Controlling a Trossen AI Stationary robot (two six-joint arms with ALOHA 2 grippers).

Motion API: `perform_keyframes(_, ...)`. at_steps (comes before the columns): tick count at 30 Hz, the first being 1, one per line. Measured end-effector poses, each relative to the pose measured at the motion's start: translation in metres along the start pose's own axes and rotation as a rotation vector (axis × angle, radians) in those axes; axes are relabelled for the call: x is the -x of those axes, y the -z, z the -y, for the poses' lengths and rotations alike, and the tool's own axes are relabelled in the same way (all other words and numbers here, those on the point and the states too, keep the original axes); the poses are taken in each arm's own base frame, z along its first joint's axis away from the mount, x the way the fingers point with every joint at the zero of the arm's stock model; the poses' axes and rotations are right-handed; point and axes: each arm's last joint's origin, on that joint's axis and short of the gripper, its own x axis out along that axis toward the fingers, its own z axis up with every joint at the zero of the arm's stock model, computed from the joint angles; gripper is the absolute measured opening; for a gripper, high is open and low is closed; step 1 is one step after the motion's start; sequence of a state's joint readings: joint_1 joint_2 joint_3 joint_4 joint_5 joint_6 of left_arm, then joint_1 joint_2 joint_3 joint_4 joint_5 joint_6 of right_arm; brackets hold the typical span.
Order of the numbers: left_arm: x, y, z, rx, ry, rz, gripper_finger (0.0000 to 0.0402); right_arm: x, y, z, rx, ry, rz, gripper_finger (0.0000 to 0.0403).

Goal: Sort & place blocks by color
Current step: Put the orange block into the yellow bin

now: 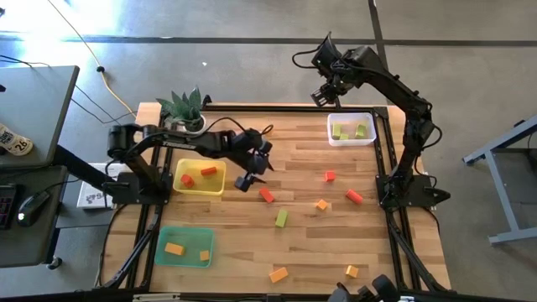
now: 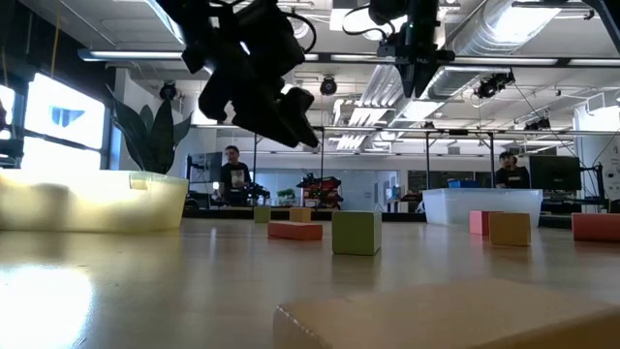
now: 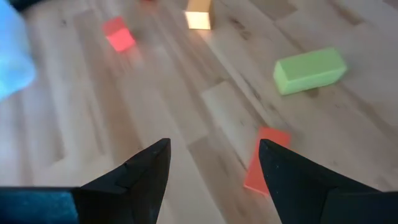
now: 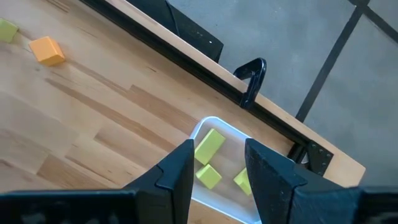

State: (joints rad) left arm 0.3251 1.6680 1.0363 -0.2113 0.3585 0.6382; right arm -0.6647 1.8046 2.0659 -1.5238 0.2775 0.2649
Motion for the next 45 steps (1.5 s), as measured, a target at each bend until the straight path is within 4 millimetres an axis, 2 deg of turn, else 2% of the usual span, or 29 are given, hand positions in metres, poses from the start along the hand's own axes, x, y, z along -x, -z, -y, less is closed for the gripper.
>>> perform_keyframes(12, -0.028, 0.015, 0.005, -0.021, 0.119, -0.015, 0.0234, 0.000, 0.000, 0.000, -0.023, 0.002, 0.002, 0.0129)
perform_keyframes(22, -0.055, 0.018, 0.026, -0.092, 0.203, -0.061, 0.0234, 0.001, 0.001, -0.004, -0.014, -0.004, 0.005, 0.0129)
perform_keyframes(28, -0.069, 0.022, 0.035, -0.151, 0.135, -0.175, 0.0234, 0.004, 0.003, -0.012, 0.003, -0.013, 0.009, 0.0129)
perform_keyframes(36, -0.079, 0.029, 0.037, -0.142, 0.148, -0.203, 0.0233, 0.006, 0.005, -0.020, 0.026, -0.022, 0.013, 0.0129)
perform_keyframes(40, -0.080, 0.030, 0.038, -0.135, 0.182, -0.185, 0.0212, 0.006, 0.006, -0.021, 0.013, -0.023, 0.014, 0.0129)
perform_keyframes(45, -0.081, 0.029, 0.041, -0.136, 0.200, -0.183, 0.0141, 0.006, 0.006, -0.021, 0.014, -0.024, 0.013, 0.0129)
